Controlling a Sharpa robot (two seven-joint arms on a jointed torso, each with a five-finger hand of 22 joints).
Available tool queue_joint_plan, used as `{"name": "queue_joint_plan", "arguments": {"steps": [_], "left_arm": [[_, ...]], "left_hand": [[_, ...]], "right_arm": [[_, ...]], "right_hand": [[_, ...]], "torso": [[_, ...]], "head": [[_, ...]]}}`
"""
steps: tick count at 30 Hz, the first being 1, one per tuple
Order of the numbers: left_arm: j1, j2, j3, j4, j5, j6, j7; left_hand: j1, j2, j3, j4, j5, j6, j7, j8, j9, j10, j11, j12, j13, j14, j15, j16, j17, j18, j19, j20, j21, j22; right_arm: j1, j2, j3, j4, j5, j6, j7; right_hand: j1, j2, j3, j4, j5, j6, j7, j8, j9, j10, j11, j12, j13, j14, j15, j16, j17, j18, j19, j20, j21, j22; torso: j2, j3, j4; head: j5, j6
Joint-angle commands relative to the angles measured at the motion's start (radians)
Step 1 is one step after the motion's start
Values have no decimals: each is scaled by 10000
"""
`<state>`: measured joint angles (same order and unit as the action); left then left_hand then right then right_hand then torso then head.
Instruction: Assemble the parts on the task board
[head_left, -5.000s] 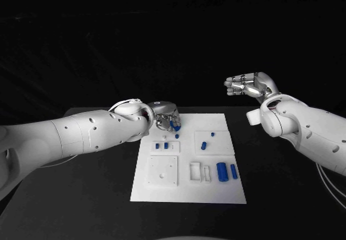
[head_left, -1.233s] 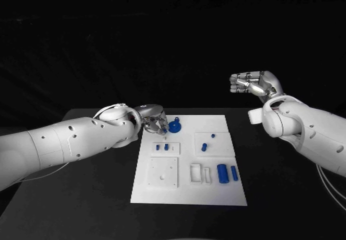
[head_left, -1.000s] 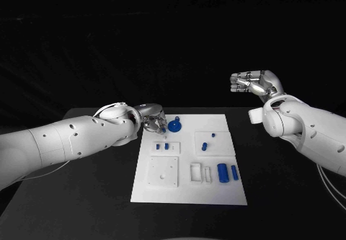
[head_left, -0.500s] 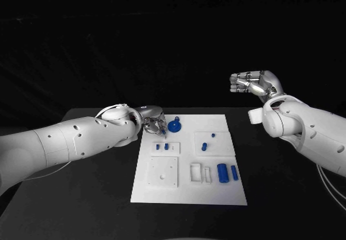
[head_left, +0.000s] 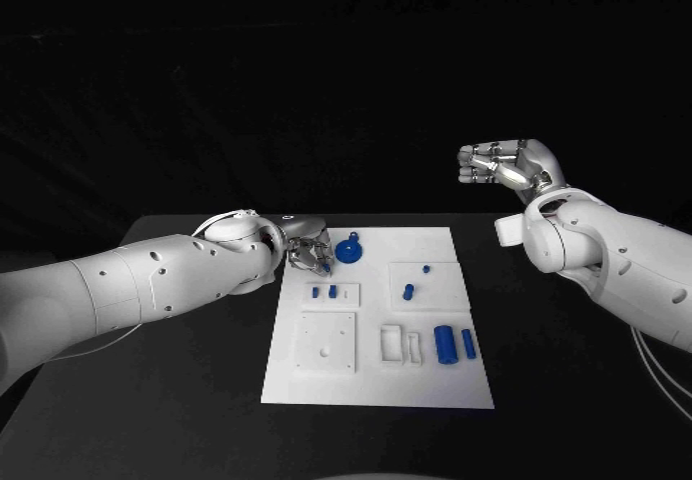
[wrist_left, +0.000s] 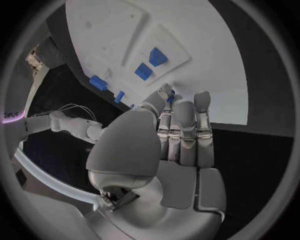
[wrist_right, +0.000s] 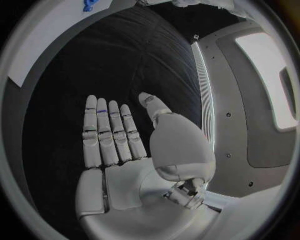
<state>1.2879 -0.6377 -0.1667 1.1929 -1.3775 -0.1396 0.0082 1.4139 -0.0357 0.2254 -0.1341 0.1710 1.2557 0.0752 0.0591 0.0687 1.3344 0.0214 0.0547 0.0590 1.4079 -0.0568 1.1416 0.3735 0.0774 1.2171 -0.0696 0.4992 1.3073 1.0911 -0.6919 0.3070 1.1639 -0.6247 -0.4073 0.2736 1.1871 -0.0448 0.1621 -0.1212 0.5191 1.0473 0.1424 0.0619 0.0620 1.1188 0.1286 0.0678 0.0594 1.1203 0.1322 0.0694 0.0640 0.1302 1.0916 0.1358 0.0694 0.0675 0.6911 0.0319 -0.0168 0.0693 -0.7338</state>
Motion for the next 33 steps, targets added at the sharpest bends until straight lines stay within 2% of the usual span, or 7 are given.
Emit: {"name": "queue_joint_plan", "arguments": {"steps": [1, 23, 33], "left_arm": [[-9, 23, -6, -2, -38, 197, 22], [-82, 211, -44, -173, -27, 256, 78], [-89, 237, -57, -197, -41, 536, -15]], "left_hand": [[-52, 38, -39, -6, -26, -11, 17, 35, 9, -27, 6, 40, 10, 43, 1, 29, -9, 103, -12, -18, -6, 202], [-18, 40, -64, 18, -16, -30, 23, 36, 11, -39, 11, 41, 11, 30, 3, 29, -12, 101, -10, -14, -35, 203], [28, 51, -80, 41, -28, -36, 29, 37, 12, -47, 15, 42, 12, 22, 7, 39, -15, 101, 3, -12, -69, 209]], "right_arm": [[2, 5, 5, 18, 4, 142, 108], [2, 17, 5, 16, 4, 182, 114], [2, 12, 5, 21, 4, 187, 117]], "right_hand": [[-50, -46, 84, 1, 32, 60, -2, 1, 5, 72, -5, -46, -10, 51, -1, -39, -7, 95, 92, -11, 33, -13], [-69, -47, 125, -27, 29, 61, 0, 3, 6, 73, -5, -46, -10, 53, 2, -39, -7, 97, 91, -11, 32, -13], [-69, -47, 125, -27, 29, 61, 0, 3, 6, 73, -5, -46, -10, 53, 2, -39, -7, 97, 91, -11, 32, -13]], "torso": [[-1, -2, 4], [1, 5, -1], [-4, 4, -3]], "head": [[-22, -12], [-33, -25], [-31, -59]]}}
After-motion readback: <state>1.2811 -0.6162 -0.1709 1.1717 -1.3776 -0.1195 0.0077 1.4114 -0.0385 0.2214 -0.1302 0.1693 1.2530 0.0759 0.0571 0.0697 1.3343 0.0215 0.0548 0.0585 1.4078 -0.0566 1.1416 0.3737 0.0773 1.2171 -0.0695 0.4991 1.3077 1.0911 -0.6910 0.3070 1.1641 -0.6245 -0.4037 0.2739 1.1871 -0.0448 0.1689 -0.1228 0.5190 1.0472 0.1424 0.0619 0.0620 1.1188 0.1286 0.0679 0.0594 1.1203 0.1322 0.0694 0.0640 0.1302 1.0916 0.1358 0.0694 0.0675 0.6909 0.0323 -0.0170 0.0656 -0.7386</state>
